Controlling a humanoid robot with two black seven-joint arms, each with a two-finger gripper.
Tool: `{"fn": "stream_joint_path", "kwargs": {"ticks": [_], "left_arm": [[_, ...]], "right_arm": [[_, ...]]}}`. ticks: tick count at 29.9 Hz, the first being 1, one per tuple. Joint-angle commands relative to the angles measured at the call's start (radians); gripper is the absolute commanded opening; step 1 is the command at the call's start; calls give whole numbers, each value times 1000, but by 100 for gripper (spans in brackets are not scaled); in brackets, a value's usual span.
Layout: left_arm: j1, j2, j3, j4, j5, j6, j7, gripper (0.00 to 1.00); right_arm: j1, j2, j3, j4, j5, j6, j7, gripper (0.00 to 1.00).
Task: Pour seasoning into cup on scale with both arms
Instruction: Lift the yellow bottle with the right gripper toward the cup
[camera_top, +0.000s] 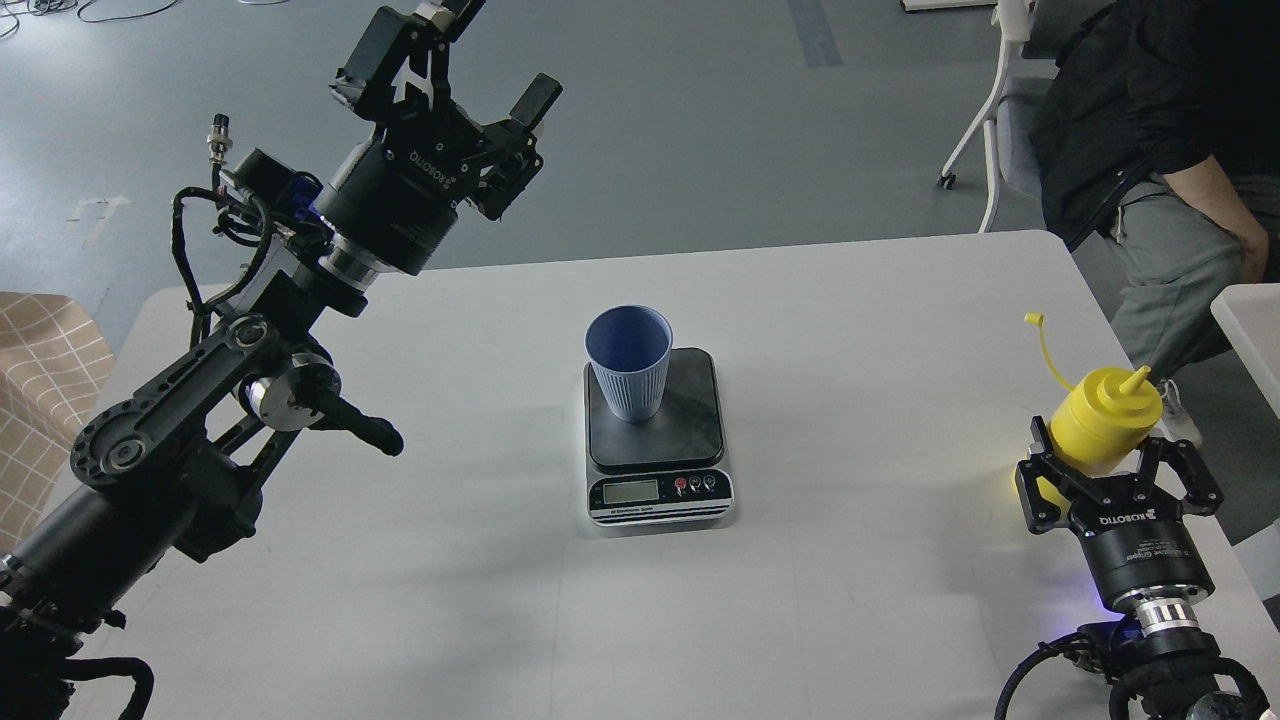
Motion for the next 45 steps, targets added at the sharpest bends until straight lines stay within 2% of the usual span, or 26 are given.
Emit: {"fn": "stream_joint_path", "kwargs": {"ticks": [1, 4, 8, 14, 19, 22, 24, 25, 28, 30, 37, 45], "left_arm": [[1, 4, 0, 0, 0, 0, 0, 98], [4, 4, 0, 0, 0, 0, 0, 98], [4, 4, 0, 0, 2, 0, 0, 98], [4, -3, -2, 0, 2, 1, 0, 98], [2, -6, -11, 0, 3, 3, 0, 98], [1, -9, -18, 0, 8, 3, 0, 98], [1, -9, -26, 0, 8, 3, 0, 98], [1, -9, -26, 0, 8, 3, 0, 98], [1, -13, -44, 0, 8, 3, 0, 98], [1, -13, -52, -1, 8, 3, 0, 98], [1, -12, -77, -15, 8, 3, 0, 98], [1, -15, -89, -17, 8, 3, 0, 98]], "right_arm": [[-7, 1, 3, 5, -82, 0, 44, 28], [-5, 8, 6, 5, -140, 0, 83, 13], [-2, 8, 9, 7, -177, 0, 100, 4], [13, -5, 41, 79, -215, 0, 98, 3], [75, -107, 56, 191, -309, 0, 84, 3], [182, -151, 58, 225, -440, -18, 70, 3], [277, -191, 55, 228, -537, -45, 25, 3], [277, -191, 55, 228, -537, -45, 24, 3], [421, -197, 49, 220, -649, -73, -37, 3], [479, -197, 49, 211, -680, -81, -48, 3], [616, -191, -5, 179, -829, -102, -62, 4], [664, -182, -97, 174, -1053, -98, -52, 4]]}}
